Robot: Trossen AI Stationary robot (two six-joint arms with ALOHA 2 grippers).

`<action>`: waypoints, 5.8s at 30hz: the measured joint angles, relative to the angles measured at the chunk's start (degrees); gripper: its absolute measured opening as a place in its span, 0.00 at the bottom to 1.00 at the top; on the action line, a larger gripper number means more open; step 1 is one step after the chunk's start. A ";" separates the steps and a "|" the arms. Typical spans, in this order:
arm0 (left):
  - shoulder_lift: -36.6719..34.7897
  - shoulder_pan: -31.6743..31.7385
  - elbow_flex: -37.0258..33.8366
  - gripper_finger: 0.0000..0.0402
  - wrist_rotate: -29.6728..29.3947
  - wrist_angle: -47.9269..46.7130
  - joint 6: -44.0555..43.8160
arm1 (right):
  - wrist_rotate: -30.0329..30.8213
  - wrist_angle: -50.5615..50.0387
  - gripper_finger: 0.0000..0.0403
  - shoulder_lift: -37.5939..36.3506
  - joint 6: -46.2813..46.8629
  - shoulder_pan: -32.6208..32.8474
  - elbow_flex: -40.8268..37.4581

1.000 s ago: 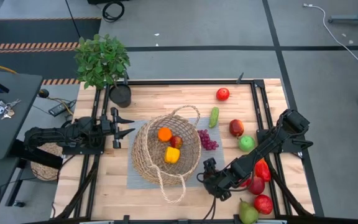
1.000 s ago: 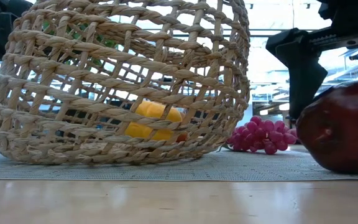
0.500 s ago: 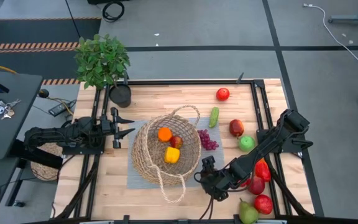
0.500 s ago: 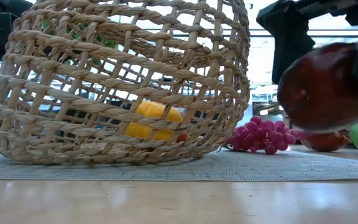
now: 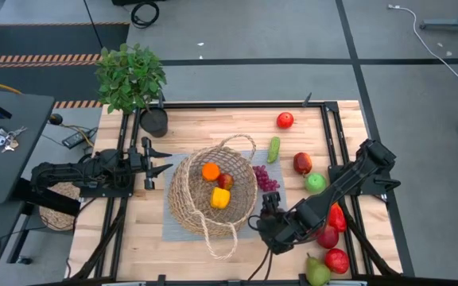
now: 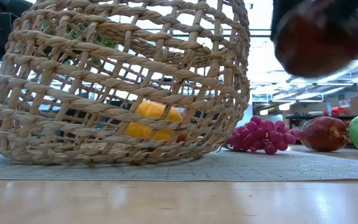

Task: Build produce basket
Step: Put the red apple in the basket

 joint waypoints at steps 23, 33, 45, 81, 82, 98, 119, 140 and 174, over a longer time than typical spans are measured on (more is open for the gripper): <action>-0.01 0.01 -0.02 0.40 -0.02 0.00 -0.02 | 3.33 -14.25 0.86 -0.09 -3.82 -6.04 20.31; -0.01 0.01 0.00 0.40 0.00 0.00 0.00 | 1.94 -12.99 0.86 -0.13 -8.76 -10.00 25.16; 0.00 0.00 -0.01 0.40 -0.01 0.00 -0.02 | -1.76 -11.39 0.86 -0.13 -9.72 -11.96 30.83; -0.01 0.01 -0.02 0.40 0.00 0.00 -0.02 | -12.30 12.60 0.86 0.11 -31.03 -22.70 34.32; -0.01 -0.01 -0.02 0.40 -0.01 0.00 -0.01 | -12.32 12.46 0.86 0.11 -33.73 -22.47 33.97; -0.01 -0.01 -0.02 0.40 -0.02 0.00 -0.02 | -4.04 12.90 0.86 0.05 -72.88 -18.93 30.81; 0.00 0.01 -0.02 0.40 -0.01 0.00 -0.02 | 11.60 11.04 0.86 0.00 -116.56 -18.38 28.26; 0.00 0.00 -0.02 0.40 0.00 0.00 0.00 | 15.55 14.98 0.86 0.02 -135.69 -17.32 21.42; 0.00 0.01 -0.01 0.40 0.00 0.00 -0.01 | -3.60 20.25 0.87 0.02 -2.73 -20.29 21.42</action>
